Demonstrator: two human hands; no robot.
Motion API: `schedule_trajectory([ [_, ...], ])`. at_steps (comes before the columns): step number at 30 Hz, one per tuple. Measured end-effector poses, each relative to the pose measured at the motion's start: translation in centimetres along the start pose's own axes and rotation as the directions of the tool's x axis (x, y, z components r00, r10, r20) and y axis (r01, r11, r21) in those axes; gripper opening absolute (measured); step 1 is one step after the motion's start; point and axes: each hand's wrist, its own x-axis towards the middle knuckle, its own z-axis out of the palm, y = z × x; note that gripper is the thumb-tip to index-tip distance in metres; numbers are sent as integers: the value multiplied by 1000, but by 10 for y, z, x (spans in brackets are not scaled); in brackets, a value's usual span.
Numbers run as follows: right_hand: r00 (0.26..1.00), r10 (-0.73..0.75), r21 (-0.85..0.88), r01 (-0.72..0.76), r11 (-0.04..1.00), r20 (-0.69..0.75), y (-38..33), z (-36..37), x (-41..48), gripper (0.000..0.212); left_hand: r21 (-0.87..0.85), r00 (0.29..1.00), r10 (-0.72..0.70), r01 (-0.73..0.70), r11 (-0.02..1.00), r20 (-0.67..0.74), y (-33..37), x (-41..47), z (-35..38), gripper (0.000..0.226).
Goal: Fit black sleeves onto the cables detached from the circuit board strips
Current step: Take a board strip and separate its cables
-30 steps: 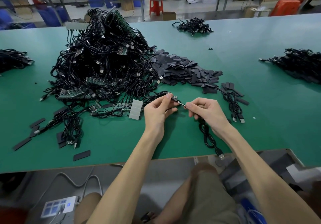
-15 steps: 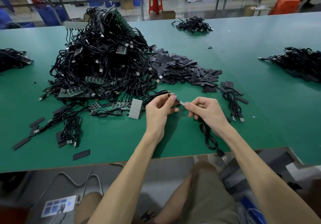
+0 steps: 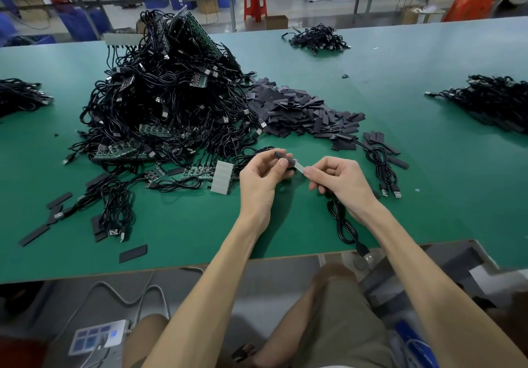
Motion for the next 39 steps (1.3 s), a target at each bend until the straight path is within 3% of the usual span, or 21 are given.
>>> schedule_trajectory([
  [14,1000,-13,18,13,1000,14,-1,-1,-1,15,-22,995,-102,102,995,3,-1,3,-2,21],
  [20,1000,-7,16,7,1000,21,-2,0,0,11,28,998,-58,59,998,-22,0,2,0,24],
  [33,999,-33,-27,32,999,-15,-1,1,-1,15,107,990,-61,47,993,130,2,0,1,24],
  [39,1000,-22,-26,22,999,3,-2,2,0,13,95,994,-73,65,993,78,4,0,2,25],
])
